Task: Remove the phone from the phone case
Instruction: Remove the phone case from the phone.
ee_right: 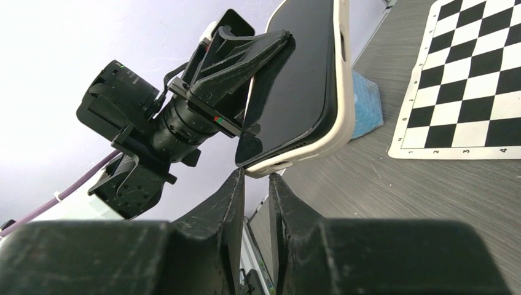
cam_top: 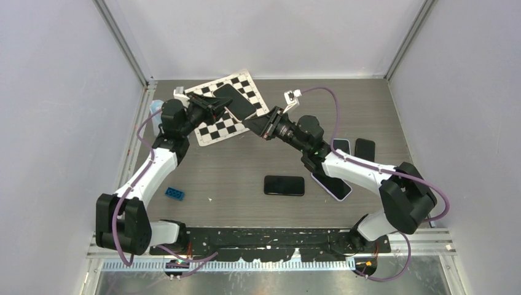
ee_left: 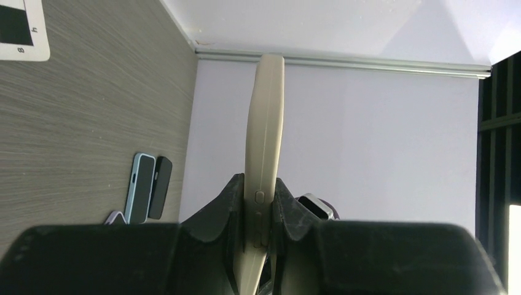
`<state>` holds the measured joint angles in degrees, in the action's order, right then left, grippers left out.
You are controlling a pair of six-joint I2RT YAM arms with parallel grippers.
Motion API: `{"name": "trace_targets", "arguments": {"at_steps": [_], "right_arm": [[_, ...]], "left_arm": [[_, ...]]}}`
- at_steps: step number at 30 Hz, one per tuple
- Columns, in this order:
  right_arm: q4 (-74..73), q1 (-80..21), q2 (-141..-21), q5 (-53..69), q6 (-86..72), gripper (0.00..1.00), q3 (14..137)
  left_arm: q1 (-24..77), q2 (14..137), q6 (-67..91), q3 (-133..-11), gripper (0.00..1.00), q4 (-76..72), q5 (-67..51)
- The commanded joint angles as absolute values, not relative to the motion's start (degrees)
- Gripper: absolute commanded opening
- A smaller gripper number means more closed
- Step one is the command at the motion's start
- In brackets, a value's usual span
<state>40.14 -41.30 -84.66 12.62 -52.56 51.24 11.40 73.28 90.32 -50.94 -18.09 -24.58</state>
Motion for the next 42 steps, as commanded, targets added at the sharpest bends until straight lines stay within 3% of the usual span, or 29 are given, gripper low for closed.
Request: {"name": "trace_targets", "arguments": {"at_steps": [1,11,15,17,21,25,34,42], "right_arm": [[34.08,-41.34,-88.98,8.46,-49.42,0.23,51.49],[33.03,-41.35,-89.83,6.13,-49.71,0.2,51.05],[32.78,-40.93,-87.29,6.84,-50.21,0.26,51.11],[33.82,-40.05,-84.6,9.19,-50.87,0.35,50.55],[40.79,-38.34,-80.29,14.74,-51.03,0.7,48.09],[41.33,-37.14,-76.32,15.91,-51.1,0.82,46.9],[42.03,-36.65,-75.36,14.39,-56.81,0.81,46.71],[45.15,-36.65,-79.63,14.98,-58.63,0.6,46.73]], "left_arm": [[13.54,70.32,94.56,-53.22,0.0,-27.73,-30.89],[13.6,71.33,95.55,-53.18,0.0,-29.35,-30.59],[13.54,71.76,94.74,-52.04,0.0,-30.06,-30.3],[13.43,71.65,92.41,-51.86,0.0,-29.05,-30.15],[12.3,70.7,87.94,-51.52,0.0,-24.32,-30.33],[11.79,70.29,87.98,-50.55,0.0,-24.51,-30.25],[11.84,70.64,90.88,-49.68,0.0,-26.41,-30.15],[12.08,70.45,103.1,-44.52,0.0,-32.51,-27.4]]}}
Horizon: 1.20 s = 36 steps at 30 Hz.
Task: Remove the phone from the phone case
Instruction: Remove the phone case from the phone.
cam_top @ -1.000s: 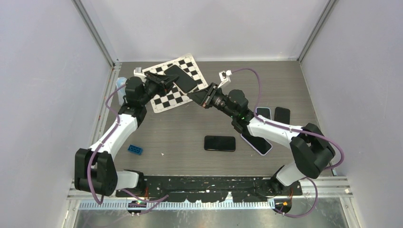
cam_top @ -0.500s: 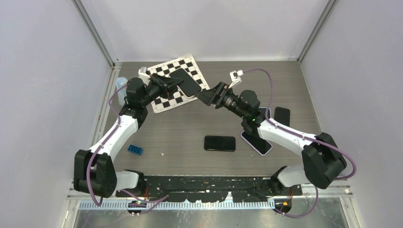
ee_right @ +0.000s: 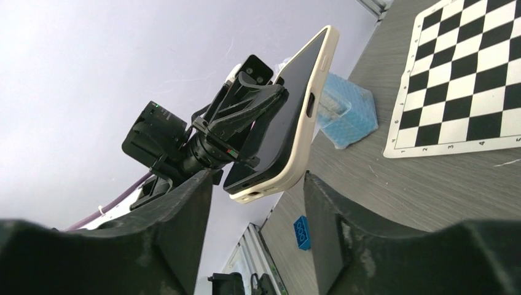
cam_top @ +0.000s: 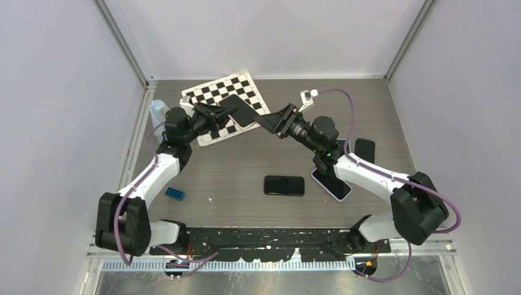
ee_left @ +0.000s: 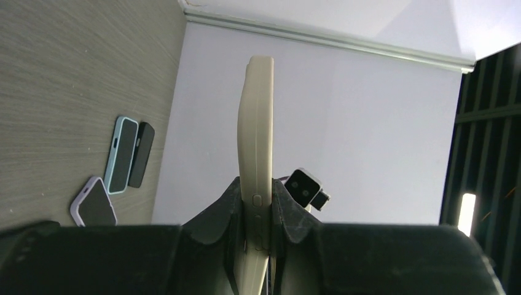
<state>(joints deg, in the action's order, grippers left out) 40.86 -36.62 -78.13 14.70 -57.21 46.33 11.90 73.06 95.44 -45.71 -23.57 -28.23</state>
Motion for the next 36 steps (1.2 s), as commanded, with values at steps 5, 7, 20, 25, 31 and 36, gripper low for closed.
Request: {"name": "trace_targets", "arguments": {"at_steps": [5,7,20,25,31,36], "right_arm": [[45.28,-36.65,-81.93,14.86,-58.8,0.53,48.54],[45.97,-36.65,-82.92,14.74,-59.06,0.51,48.49],[47.62,-36.65,-86.43,12.28,-57.69,0.47,46.82],[49.54,-36.66,-88.13,12.16,-57.1,0.5,46.52],[51.39,-36.68,-89.2,12.39,-56.31,0.58,45.93],[52.44,-36.65,-90.24,12.67,-56.33,0.62,45.75]], "left_arm": [[12.42,69.55,105.08,-43.72,0.0,-32.5,-27.1],[12.41,69.41,106.0,-43.29,0.0,-32.95,-26.63],[14.65,67.26,110.15,-41.9,0.0,-35.03,-19.83],[15.37,66.56,110.23,-42.66,0.0,-35.04,-17.8],[15.56,65.97,110.8,-42.81,0.0,-35.85,-16.74],[15.97,65.56,111.69,-42.71,0.0,-36.26,-16.44]]}}
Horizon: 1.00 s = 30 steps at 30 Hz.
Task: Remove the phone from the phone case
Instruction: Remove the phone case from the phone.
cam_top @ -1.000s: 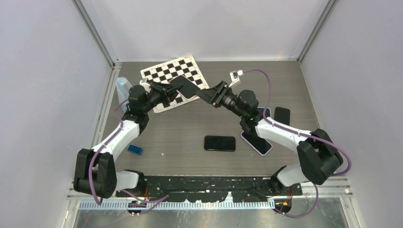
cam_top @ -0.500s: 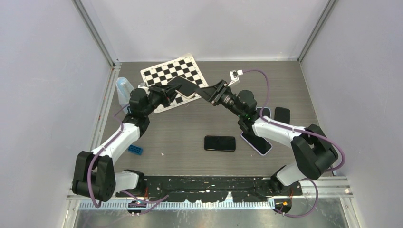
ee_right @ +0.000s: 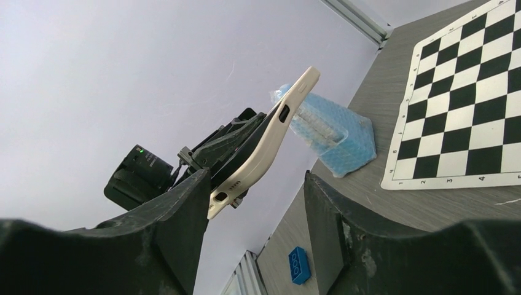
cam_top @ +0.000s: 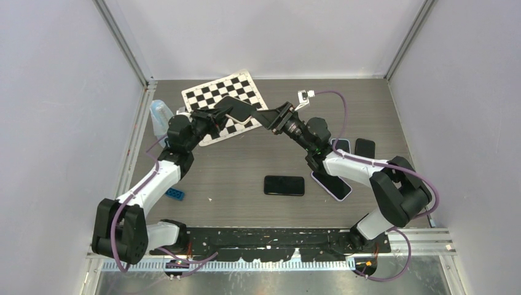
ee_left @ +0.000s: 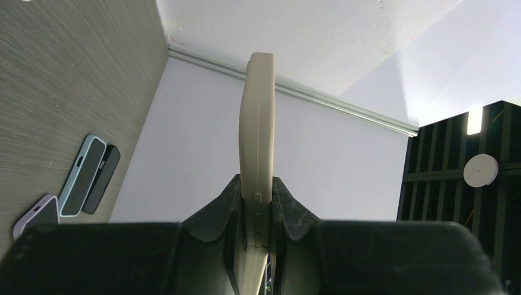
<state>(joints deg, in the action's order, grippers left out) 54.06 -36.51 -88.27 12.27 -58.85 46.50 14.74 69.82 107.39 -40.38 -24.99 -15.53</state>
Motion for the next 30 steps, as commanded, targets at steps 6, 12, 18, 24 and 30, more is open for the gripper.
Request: {"name": "trace_targets", "arguments": {"at_steps": [6,12,18,24,30], "right_arm": [[56.27,-36.68,-90.74,13.82,-57.17,0.7,45.03],[56.68,-36.65,-90.28,14.26,-57.89,0.75,44.65],[58.0,-36.49,-90.43,14.43,-59.14,0.79,43.54],[58.72,-36.3,-90.51,14.4,-59.58,0.8,42.93],[59.32,-36.15,-90.85,15.27,-59.85,0.81,42.64]], "left_arm": [[16.17,65.56,112.3,-42.64,0.0,-36.65,-16.52],[16.26,65.66,112.88,-41.82,0.0,-37.37,-16.26],[16.26,65.92,113.59,-40.69,0.0,-38.65,-15.68],[16.27,66.05,113.95,-40.63,0.0,-39.0,-15.57],[16.27,66.03,114.34,-40.53,0.0,-39.13,-16.04]]}}
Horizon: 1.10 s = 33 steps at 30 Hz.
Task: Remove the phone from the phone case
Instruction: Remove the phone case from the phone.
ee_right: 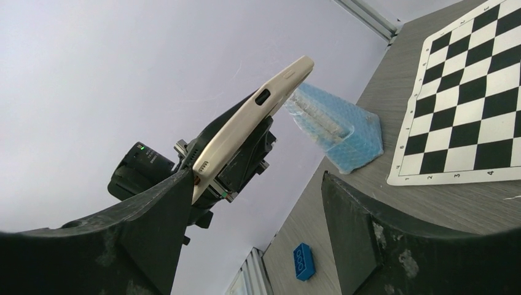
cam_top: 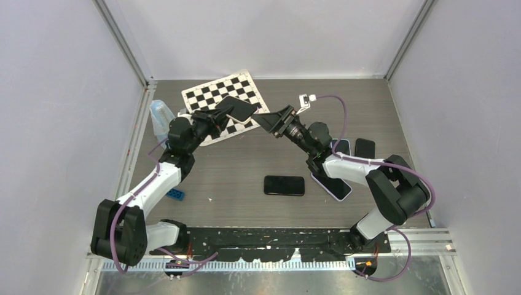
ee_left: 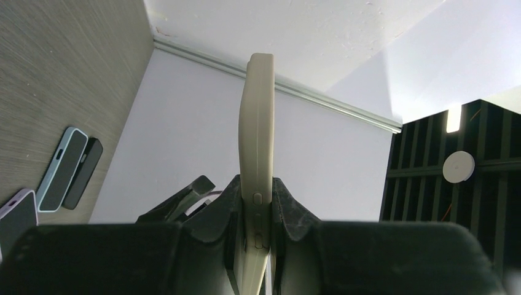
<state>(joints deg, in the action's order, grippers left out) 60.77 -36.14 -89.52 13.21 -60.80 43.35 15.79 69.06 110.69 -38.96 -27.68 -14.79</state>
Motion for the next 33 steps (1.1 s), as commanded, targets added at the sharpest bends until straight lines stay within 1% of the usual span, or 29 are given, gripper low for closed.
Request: {"name": "trace_targets", "arguments": {"at_steps": [1,9,11,13,15,16,17,18,19,21,23,28,30,33], "right_arm": [[59.06,-36.06,-90.87,15.53,-59.85,0.81,42.68],[56.79,-35.74,-91.27,15.49,-60.87,0.81,44.04],[55.64,-35.46,-91.31,14.98,-62.5,0.81,44.58],[52.79,-34.86,-91.55,14.43,-64.95,0.78,45.71],[49.46,-34.23,-91.96,14.42,-67.57,0.66,47.26],[47.59,-33.85,-92.12,14.5,-69.34,0.62,47.67],[46.42,-33.67,-92.46,14.84,-70.27,0.56,48.48],[43.77,-33.31,-92.68,14.96,-72.08,0.53,48.85],[42.45,-33.22,-93.18,15.08,-73.63,0.48,49.83],[37.46,-33.0,-94.09,15.89,-75.75,0.42,51.72],[35.51,-32.89,-95.37,16.99,-78.14,0.39,52.88],[37.95,-32.92,-97.93,20.21,-80.47,0.39,55.21],[38.72,-32.88,-98.32,21.13,-80.28,0.44,56.1],[41.23,-33.19,-98.7,22.88,-80.23,0.48,57.4]], "left_arm": [[16.33,65.92,114.35,-40.38,0.0,-39.17,-15.91],[16.78,65.89,114.02,-40.08,0.0,-39.35,-16.42],[16.9,65.89,113.22,-40.35,0.0,-39.56,-17.03],[16.97,66.19,112.09,-40.96,0.0,-40.14,-18.42],[17.05,67.12,111.29,-41.38,0.0,-42.25,-19.9],[17.13,67.75,111.11,-41.73,0.0,-43.79,-20.92],[17.25,68.64,110.85,-42.23,0.0,-45.8,-22.17],[17.48,69.53,110.67,-42.76,0.0,-47.76,-23.61],[17.65,70.5,110.47,-43.33,0.0,-50.0,-24.69],[18.18,72.56,110.14,-44.89,0.0,-54.65,-27.07],[18.86,74.17,109.38,-45.89,0.0,-57.88,-28.51],[20.57,74.58,104.64,-47.63,0.0,-56.7,-30.86],[21.1,74.29,102.33,-48.44,0.0,-54.64,-31.55],[22.22,73.43,97.25,-50.1,0.0,-47.37,-32.79]]}}
